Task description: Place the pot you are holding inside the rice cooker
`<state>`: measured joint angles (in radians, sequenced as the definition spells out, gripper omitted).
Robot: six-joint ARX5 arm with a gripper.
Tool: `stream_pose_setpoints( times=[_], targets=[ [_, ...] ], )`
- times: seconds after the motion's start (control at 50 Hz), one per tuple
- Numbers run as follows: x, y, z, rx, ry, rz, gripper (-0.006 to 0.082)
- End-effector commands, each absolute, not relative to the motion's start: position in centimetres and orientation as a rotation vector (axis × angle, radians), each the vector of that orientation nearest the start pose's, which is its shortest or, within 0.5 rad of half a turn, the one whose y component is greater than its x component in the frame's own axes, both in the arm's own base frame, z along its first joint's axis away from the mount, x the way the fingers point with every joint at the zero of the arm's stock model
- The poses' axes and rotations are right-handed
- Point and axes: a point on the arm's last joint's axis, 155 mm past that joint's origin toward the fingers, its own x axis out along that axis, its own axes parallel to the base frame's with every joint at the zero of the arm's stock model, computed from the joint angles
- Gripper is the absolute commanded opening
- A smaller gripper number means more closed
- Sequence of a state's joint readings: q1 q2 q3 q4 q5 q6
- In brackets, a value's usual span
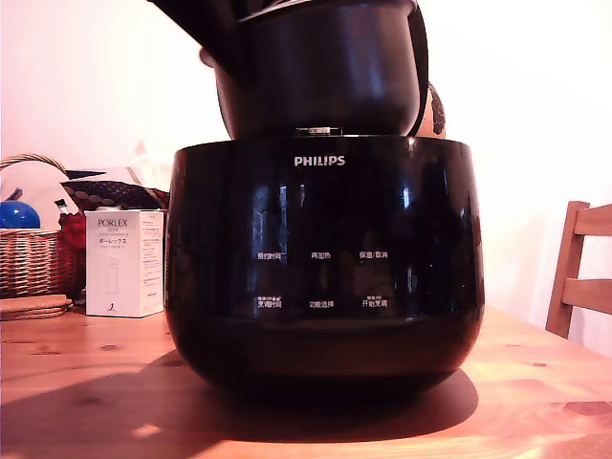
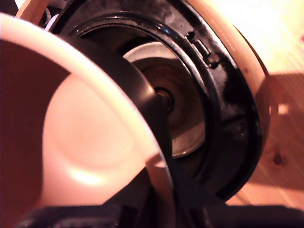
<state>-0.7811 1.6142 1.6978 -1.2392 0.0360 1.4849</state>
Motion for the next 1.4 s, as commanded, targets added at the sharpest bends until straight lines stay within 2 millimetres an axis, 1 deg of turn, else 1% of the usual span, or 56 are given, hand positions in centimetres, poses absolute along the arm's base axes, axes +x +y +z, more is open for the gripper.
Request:
stream_pose_setpoints(
  times=[0.0, 0.08, 0.2, 0.3, 0.56, 1.06, 1.38],
  targets=[
    [25.7, -26.9, 23.7, 1.65, 0.312, -1.452, -0.0022],
    [25.3, -26.8, 23.6, 1.641, 0.319, -1.476, -0.0022],
    [25.1, -27.2, 23.6, 1.626, 0.306, -1.489, -0.0022],
    [24.9, -27.3, 23.1, 1.615, 0.321, -1.515, -0.0022],
    [25.2, -27.9, 21.0, 1.62, 0.375, -1.557, -0.0022],
    [25.7, -28.4, 19.7, 1.617, 0.403, -1.579, -0.0022],
    [25.8, -28.4, 18.6, 1.62, 0.439, -1.596, -0.0022]
  ],
)
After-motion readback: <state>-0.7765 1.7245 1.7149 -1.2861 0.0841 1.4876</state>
